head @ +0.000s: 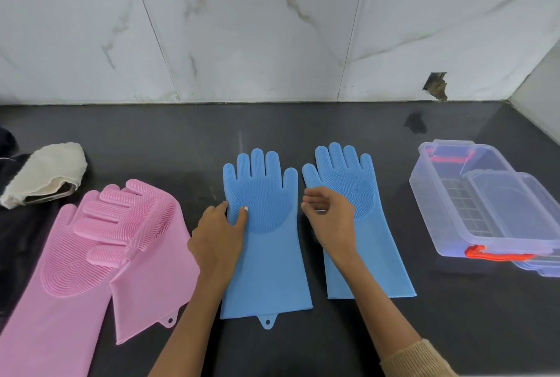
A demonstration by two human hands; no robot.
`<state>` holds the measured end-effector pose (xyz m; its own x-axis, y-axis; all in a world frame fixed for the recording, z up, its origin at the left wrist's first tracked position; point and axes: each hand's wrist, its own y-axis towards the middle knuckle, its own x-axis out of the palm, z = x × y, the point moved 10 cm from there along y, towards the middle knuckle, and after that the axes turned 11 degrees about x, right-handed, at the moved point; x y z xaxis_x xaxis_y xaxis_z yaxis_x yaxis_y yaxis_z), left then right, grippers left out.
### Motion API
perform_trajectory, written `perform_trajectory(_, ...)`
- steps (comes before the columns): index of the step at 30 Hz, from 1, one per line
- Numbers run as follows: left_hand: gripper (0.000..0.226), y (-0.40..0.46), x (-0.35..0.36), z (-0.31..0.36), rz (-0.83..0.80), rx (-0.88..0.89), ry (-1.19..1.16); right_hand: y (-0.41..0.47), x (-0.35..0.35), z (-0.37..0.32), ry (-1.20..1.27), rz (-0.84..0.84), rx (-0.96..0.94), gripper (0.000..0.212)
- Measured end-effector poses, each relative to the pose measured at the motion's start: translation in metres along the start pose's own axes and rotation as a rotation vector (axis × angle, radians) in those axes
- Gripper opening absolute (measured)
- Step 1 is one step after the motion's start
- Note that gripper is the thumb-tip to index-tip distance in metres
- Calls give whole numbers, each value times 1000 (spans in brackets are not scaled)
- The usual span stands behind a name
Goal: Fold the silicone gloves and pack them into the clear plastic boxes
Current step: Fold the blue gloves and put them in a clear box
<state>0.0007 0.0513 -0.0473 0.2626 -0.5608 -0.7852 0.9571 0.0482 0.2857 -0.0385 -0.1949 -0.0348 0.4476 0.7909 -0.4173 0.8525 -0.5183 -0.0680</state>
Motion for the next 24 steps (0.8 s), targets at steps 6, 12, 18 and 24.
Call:
perform_trajectory(6,37,-1,3,1,11,-9,40,-14,-41,25,-130,136,34,10)
perform_trajectory(12,36,3,7,8,14,22,25,-19,-36,27,-334,169,70,27)
perform_trajectory(18,36,5,6,13,23,16,52,-18,-19,16,-459,157,-15,21)
perform_trajectory(24,33,9,6,15,28,41,58,-22,-2,11,-445,110,-50,19)
